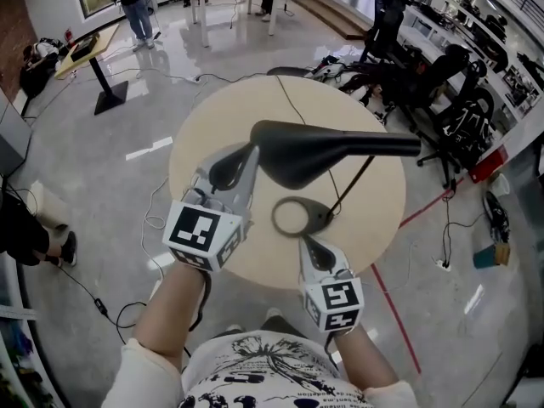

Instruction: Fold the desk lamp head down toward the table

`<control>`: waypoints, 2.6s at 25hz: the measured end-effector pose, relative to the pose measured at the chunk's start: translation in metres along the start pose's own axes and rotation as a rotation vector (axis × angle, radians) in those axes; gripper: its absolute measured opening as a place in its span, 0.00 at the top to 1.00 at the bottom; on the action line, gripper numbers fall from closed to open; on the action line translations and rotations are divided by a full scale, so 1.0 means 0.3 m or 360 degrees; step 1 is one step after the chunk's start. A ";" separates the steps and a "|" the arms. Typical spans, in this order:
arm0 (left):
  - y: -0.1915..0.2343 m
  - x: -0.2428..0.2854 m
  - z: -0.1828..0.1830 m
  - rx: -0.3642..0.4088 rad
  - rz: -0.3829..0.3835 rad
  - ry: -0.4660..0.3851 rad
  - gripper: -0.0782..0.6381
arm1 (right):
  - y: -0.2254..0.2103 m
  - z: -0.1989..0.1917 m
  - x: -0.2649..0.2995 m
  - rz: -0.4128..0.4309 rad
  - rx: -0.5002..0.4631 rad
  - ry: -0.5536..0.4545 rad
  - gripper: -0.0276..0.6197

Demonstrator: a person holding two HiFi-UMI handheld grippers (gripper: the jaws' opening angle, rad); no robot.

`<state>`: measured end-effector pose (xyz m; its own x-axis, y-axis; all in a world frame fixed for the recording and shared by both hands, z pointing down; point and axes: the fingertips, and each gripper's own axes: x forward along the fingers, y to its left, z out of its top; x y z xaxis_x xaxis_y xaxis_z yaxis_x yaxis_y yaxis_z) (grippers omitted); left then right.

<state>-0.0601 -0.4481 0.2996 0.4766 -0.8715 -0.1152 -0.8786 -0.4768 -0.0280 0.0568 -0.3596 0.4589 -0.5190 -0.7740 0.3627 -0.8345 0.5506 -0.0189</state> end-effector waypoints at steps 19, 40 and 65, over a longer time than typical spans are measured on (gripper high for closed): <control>-0.139 0.043 -0.386 -0.0208 -0.0116 0.0368 0.88 | -0.096 -0.058 -0.025 -0.0097 0.0097 0.0033 0.94; -0.216 0.048 -0.389 -0.0254 -0.0215 0.0320 0.89 | -0.209 -0.050 -0.100 -0.0302 0.0092 -0.0054 0.94; -0.436 -0.560 -0.357 -0.0161 -0.0507 0.0333 0.89 | 0.165 -0.028 -0.422 -0.0639 0.0059 -0.0349 0.94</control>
<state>-0.0219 -0.2516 0.4289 0.7302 -0.6775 0.0887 -0.6831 -0.7270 0.0698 0.0826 -0.2318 0.4198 -0.1769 -0.9738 0.1426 -0.9815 0.1853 0.0479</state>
